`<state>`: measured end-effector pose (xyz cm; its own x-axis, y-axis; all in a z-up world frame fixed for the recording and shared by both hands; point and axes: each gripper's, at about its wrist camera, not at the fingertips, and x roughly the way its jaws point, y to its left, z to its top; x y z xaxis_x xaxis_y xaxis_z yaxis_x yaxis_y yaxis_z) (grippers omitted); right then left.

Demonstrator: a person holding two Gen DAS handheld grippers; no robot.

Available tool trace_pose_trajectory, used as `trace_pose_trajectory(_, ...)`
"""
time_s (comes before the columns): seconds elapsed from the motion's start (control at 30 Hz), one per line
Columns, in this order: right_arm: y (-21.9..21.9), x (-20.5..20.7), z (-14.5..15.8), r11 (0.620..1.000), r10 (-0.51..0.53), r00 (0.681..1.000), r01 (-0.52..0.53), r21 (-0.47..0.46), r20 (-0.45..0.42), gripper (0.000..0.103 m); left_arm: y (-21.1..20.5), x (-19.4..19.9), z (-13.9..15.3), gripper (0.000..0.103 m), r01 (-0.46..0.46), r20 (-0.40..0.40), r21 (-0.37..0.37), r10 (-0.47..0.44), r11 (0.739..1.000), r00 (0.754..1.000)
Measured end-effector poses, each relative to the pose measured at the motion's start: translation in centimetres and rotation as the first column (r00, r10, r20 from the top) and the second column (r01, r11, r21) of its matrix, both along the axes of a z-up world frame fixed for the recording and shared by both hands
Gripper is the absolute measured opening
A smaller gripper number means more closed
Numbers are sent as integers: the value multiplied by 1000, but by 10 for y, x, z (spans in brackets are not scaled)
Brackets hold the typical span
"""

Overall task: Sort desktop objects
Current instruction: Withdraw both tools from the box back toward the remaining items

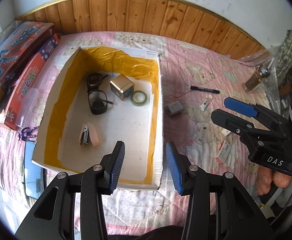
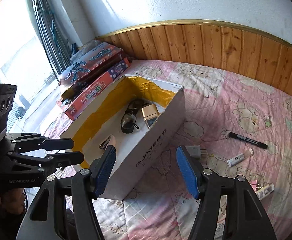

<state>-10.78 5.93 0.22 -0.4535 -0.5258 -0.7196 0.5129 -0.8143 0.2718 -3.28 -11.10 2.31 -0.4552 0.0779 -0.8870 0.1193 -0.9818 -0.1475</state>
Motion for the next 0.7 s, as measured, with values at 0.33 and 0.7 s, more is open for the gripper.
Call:
trace_pose_trajectory(0.33, 72, 14, -36, 979, -200, 976, 202, -20, 82, 64, 53, -31, -6, 46, 174, 28, -2, -174, 985, 984)
trace_pose_trajectory(0.7, 150, 23, -80, 908, -414, 887, 417, 30, 203, 64, 123, -76, -34, 46, 349, 91, 12, -349, 937, 933)
